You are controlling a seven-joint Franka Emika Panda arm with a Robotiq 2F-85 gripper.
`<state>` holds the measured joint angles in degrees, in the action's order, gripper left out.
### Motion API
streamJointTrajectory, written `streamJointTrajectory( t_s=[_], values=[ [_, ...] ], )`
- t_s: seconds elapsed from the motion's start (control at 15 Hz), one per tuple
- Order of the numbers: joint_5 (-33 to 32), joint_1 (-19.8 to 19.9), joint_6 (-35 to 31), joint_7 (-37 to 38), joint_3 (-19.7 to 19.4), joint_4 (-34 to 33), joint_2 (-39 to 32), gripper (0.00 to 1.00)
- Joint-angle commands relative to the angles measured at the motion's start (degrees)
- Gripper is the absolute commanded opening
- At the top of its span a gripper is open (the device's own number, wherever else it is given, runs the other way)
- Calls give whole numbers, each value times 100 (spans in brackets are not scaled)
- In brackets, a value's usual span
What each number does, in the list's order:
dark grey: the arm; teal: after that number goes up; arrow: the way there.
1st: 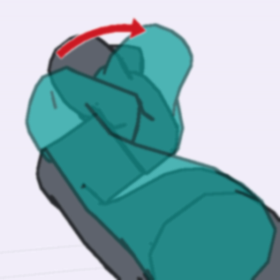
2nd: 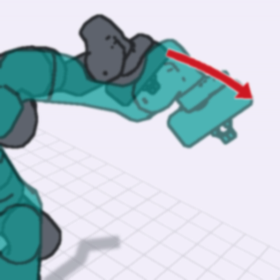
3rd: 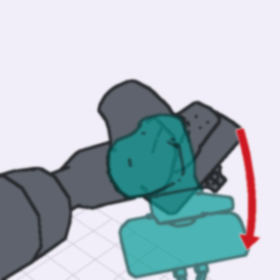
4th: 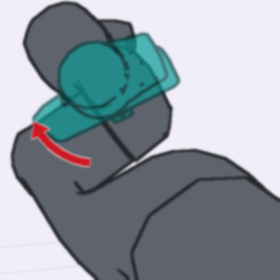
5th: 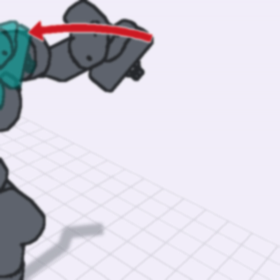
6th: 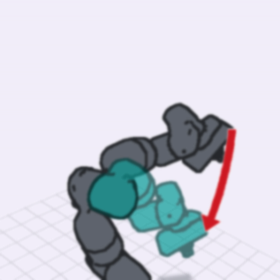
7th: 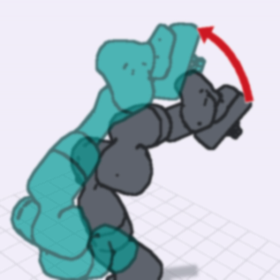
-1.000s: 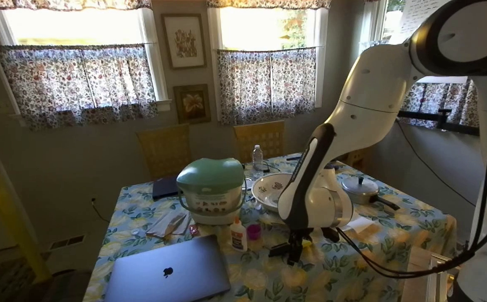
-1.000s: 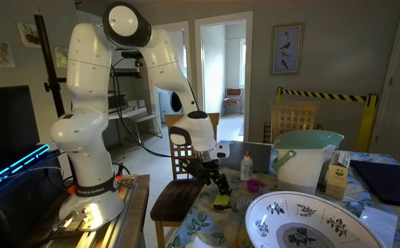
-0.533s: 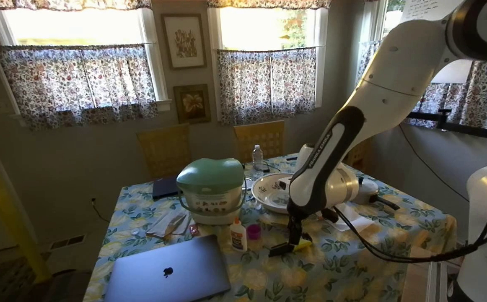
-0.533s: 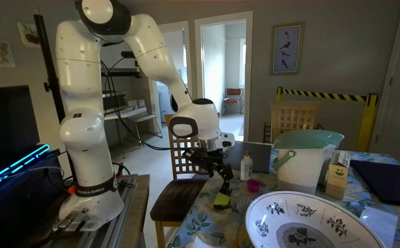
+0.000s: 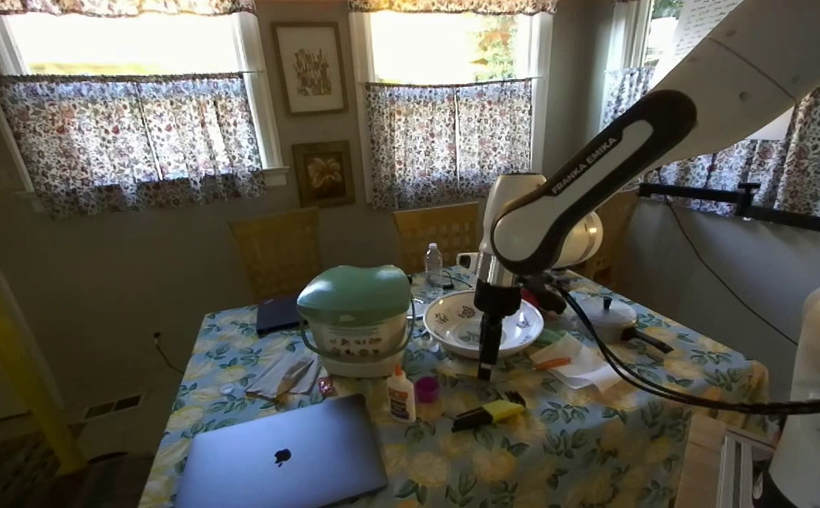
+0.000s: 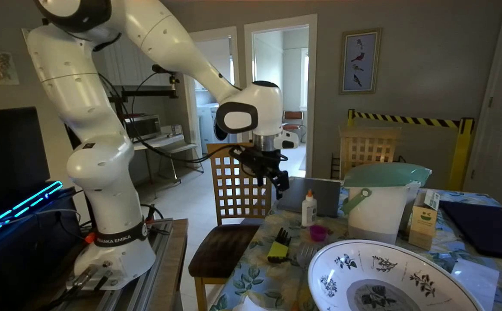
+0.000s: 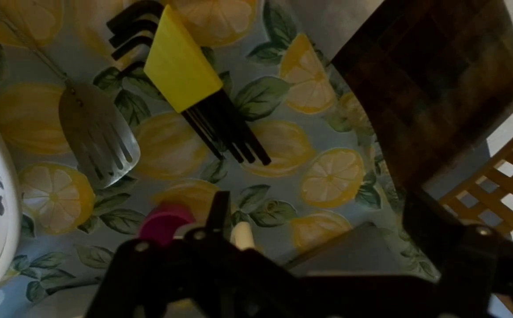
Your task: Pour the contents in the bottle into the bowl
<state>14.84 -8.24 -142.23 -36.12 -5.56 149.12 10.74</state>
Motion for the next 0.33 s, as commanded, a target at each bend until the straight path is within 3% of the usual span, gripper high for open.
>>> streamJointTrajectory(
  t_s=[0.0,0.27],
  values=[
    [48,65,200,-52,83,-57,118,100],
    [82,33,338,-128,91,-95,245,100]
  ],
)
